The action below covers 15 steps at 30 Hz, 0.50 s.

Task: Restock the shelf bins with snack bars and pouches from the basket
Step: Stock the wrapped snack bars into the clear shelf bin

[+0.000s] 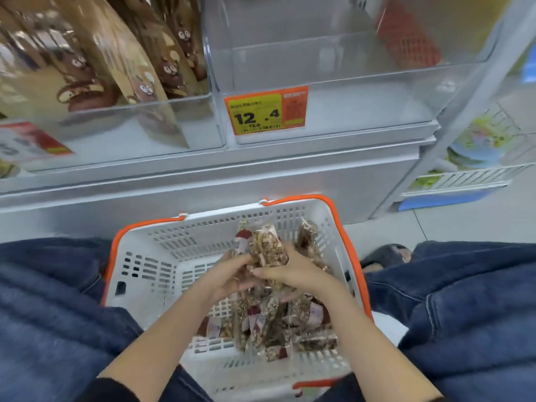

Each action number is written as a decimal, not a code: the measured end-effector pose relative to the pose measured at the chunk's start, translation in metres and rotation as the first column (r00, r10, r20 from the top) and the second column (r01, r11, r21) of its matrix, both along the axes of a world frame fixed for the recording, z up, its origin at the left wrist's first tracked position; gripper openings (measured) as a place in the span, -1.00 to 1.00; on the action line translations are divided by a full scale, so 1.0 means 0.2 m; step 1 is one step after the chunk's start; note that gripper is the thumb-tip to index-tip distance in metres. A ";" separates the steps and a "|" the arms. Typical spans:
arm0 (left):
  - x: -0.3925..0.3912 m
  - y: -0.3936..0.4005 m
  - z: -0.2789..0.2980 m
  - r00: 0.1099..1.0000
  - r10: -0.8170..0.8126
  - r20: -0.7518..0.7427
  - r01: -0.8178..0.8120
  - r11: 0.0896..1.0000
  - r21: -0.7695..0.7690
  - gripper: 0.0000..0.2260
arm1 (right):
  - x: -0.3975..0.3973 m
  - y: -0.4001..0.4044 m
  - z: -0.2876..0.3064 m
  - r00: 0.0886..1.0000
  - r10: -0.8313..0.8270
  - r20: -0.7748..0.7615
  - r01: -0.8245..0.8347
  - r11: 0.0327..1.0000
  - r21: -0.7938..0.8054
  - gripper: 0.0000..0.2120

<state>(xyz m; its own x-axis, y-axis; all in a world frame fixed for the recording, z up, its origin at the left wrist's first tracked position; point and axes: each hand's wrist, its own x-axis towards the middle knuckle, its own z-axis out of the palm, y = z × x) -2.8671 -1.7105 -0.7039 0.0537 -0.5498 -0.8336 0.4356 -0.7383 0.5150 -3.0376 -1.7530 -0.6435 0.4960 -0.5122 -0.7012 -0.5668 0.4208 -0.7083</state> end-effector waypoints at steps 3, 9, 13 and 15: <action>0.04 0.02 0.21 0.967 -0.156 0.200 0.171 0.983 -0.061 -0.30 | -0.02 0.00 0.20 0.997 0.045 0.059 -0.037 0.991 -0.125 -0.65; 0.09 -0.06 1.02 0.869 -0.129 0.479 0.360 0.828 -0.430 -0.35 | -0.17 -0.27 0.89 0.992 0.021 0.127 0.044 0.872 -0.487 -0.53; 0.07 -0.27 1.45 0.760 0.020 0.650 0.461 0.689 -0.559 -0.50 | -0.26 -0.50 1.19 0.973 -0.121 0.197 0.223 0.712 -0.666 -0.31; 0.05 -0.44 1.57 0.729 0.026 0.685 0.485 0.686 -0.542 -0.56 | -0.26 -0.63 1.26 0.961 -0.159 0.227 0.277 0.606 -0.746 -0.42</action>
<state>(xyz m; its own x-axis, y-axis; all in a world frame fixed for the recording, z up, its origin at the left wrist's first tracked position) -2.8564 -1.7978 -0.3892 0.1755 -0.9819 -0.0715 -0.2899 -0.1210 0.9494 -3.0898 -1.8794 -0.3925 0.3486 -0.9356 0.0559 -0.4143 -0.2074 -0.8862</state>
